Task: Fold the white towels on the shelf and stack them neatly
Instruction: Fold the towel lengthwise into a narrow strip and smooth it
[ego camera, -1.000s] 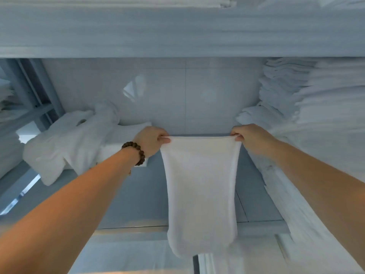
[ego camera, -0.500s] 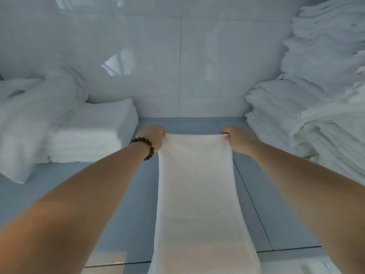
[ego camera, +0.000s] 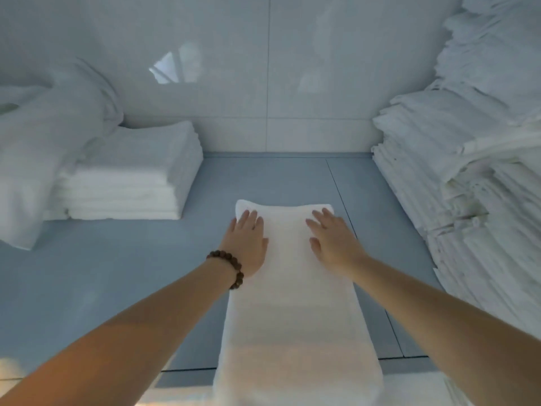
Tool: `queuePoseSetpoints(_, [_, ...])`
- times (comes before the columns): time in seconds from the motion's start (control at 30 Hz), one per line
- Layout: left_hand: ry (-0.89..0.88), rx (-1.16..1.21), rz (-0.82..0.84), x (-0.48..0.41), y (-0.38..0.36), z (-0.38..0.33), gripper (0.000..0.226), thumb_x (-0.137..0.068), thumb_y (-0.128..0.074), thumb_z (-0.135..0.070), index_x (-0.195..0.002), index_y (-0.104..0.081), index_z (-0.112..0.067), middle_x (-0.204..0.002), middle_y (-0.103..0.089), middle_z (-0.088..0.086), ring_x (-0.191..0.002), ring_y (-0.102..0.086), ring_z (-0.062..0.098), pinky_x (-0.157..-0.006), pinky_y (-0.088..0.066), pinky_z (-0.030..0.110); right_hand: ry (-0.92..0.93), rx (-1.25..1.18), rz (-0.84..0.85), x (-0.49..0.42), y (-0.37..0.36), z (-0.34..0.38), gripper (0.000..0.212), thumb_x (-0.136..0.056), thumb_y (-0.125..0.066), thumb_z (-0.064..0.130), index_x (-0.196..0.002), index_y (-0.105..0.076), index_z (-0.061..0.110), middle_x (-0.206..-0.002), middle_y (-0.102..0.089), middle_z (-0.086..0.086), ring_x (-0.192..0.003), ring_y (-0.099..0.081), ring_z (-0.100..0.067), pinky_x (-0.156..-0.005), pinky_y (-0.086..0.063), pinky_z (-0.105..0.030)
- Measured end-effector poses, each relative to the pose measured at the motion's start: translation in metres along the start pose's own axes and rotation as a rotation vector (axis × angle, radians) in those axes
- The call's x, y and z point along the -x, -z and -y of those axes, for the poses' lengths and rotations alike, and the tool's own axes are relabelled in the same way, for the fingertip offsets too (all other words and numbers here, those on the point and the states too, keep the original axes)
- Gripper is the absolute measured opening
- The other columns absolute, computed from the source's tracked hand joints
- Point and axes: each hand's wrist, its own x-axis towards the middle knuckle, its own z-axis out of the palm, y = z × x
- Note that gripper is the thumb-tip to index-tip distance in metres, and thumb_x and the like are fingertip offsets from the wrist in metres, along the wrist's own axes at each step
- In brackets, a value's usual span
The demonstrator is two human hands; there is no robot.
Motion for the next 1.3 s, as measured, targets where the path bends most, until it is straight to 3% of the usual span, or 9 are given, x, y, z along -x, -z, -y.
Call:
queuePoseSetpoints(0.1, [0.018, -0.016, 0.089, 0.031, -0.020, -0.024, 0.063, -0.100, -0.019, -0.040, -0.149, -0.005, -0.003, -0.158, 0.000, 0.014, -0.145, 0.004, 0.026, -0.118, 0.002, 0.040, -0.044, 0.004, 0.117, 0.029, -0.024, 0.028, 0.072, -0.088, 0.002, 0.050, -0.150, -0.008, 0.017, -0.159, 0.004, -0.004, -0.145, 0.010, -0.025, -0.117, 0.002, -0.045])
queuePoseSetpoints(0.23, [0.057, 0.016, 0.044, 0.036, -0.038, -0.028, 0.071, -0.097, -0.013, -0.050, -0.149, 0.004, -0.005, -0.158, 0.008, 0.012, -0.145, 0.010, 0.022, -0.118, 0.007, 0.036, -0.144, -0.004, 0.078, 0.039, -0.044, 0.041, 0.083, -0.078, 0.018, 0.062, -0.150, 0.007, 0.022, -0.158, 0.014, 0.001, -0.143, 0.019, -0.022, -0.117, 0.011, -0.044])
queuePoseSetpoints(0.77, [0.044, -0.011, 0.016, -0.071, -0.035, 0.007, 0.072, -0.096, -0.009, -0.053, -0.149, 0.001, -0.005, -0.158, 0.002, 0.012, -0.146, 0.004, 0.022, -0.119, 0.003, 0.037, -0.131, 0.066, -0.010, -0.073, -0.047, 0.004, 0.067, -0.094, -0.005, 0.057, -0.151, 0.001, 0.023, -0.159, 0.005, 0.000, -0.146, 0.009, -0.023, -0.118, 0.002, -0.048])
queuePoseSetpoints(1.0, [0.045, 0.003, 0.067, -0.028, -0.028, -0.024, 0.058, -0.101, -0.014, -0.033, -0.149, -0.003, -0.003, -0.158, 0.002, 0.015, -0.145, 0.005, 0.027, -0.118, 0.003, 0.038, -0.154, 0.020, 0.016, -0.037, -0.041, 0.034, 0.057, -0.100, -0.012, 0.042, -0.151, -0.002, 0.018, -0.159, 0.004, -0.005, -0.146, 0.008, -0.022, -0.118, 0.004, -0.045])
queuePoseSetpoints(1.1, [0.008, 0.062, 0.089, 0.015, -0.035, -0.038, 0.057, -0.099, -0.006, -0.035, -0.150, 0.002, -0.009, -0.157, 0.007, 0.013, -0.145, 0.008, 0.025, -0.118, 0.004, 0.038, -0.125, -0.027, 0.057, 0.002, -0.043, 0.051, 0.059, -0.097, -0.001, 0.045, -0.150, 0.002, 0.021, -0.158, 0.009, -0.001, -0.145, 0.012, -0.018, -0.118, 0.006, -0.043])
queuePoseSetpoints(1.2, [-0.038, 0.030, 0.046, 0.051, -0.041, -0.025, 0.080, -0.079, 0.017, -0.051, -0.150, 0.006, -0.014, -0.158, 0.010, 0.008, -0.145, 0.012, 0.021, -0.117, 0.008, 0.037, -0.121, -0.019, 0.023, 0.039, -0.046, 0.045, 0.086, -0.076, 0.025, 0.063, -0.150, 0.002, 0.024, -0.158, 0.007, 0.005, -0.145, 0.012, -0.013, -0.117, 0.010, -0.040])
queuePoseSetpoints(1.3, [0.032, -0.011, 0.073, 0.074, -0.037, 0.001, 0.080, -0.079, 0.018, -0.051, -0.149, 0.010, -0.015, -0.158, 0.014, 0.002, -0.144, 0.016, 0.019, -0.114, 0.014, 0.040, -0.199, 0.022, 0.063, 0.066, -0.041, 0.027, 0.084, -0.073, 0.025, 0.057, -0.149, 0.007, 0.026, -0.157, 0.011, 0.008, -0.143, 0.016, -0.011, -0.115, 0.012, -0.043])
